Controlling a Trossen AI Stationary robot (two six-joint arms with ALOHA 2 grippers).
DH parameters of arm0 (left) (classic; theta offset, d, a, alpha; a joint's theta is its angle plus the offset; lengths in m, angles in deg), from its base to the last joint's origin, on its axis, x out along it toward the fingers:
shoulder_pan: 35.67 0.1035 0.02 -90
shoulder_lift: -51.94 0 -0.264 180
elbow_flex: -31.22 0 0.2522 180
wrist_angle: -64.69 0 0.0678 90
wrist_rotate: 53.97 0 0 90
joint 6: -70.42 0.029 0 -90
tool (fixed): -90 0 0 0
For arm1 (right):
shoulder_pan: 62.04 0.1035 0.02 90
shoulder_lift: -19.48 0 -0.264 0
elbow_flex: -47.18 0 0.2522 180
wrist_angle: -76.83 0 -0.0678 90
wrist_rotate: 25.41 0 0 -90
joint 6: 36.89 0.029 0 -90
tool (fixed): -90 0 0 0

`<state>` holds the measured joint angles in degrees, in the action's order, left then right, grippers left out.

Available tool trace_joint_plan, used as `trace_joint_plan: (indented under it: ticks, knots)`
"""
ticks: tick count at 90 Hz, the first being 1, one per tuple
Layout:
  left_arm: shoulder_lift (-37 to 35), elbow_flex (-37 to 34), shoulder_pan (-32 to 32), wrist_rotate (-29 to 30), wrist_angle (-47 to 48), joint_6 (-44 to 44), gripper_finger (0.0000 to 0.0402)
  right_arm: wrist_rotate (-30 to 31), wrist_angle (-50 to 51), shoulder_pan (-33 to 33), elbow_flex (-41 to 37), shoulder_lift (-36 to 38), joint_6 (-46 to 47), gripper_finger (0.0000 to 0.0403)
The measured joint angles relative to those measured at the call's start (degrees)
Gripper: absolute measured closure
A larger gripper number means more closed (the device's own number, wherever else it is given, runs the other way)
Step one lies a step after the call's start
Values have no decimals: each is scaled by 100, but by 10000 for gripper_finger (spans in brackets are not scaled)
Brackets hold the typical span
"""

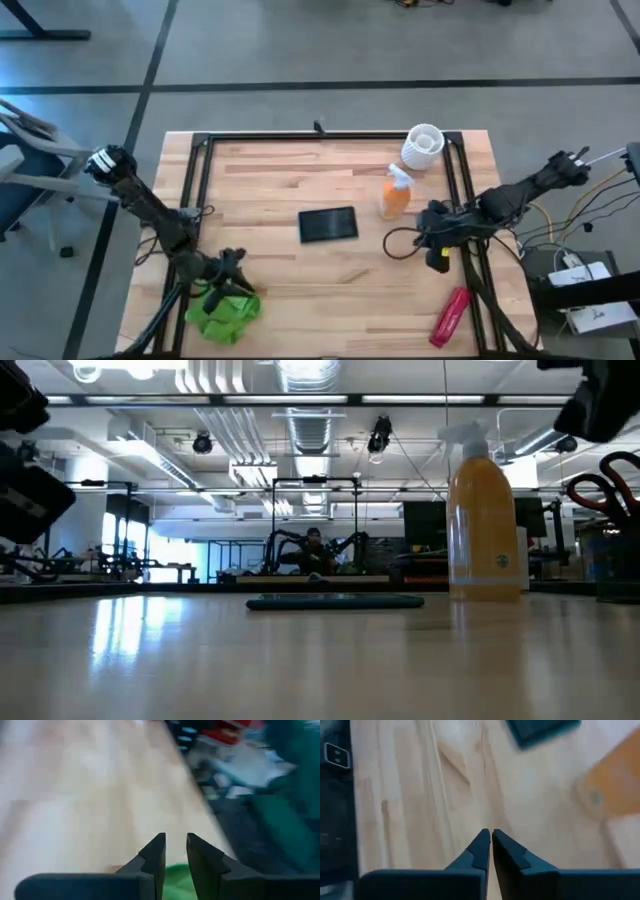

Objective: Apply microfiber cloth
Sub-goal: Wipe the back and front of the tablet with the green microfiber cloth

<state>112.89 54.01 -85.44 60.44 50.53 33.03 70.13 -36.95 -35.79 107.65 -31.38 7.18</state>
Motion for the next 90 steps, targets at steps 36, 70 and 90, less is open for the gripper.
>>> trace_joint_plan:
  ticks: [36, 70, 90]
  knots:
    - [25, -61, 284, 62, -57, 41, 342, -1329, 1209, -203, -207, -891, 450, 403]
    - [200, -61, 354, 483, -62, 214, 342, -1033, 2106, -428, -203, -1072, 494, 403]
    - [264, -59, 377, 509, -55, 218, 342, -383, 2566, -743, -200, -1072, 301, 403]
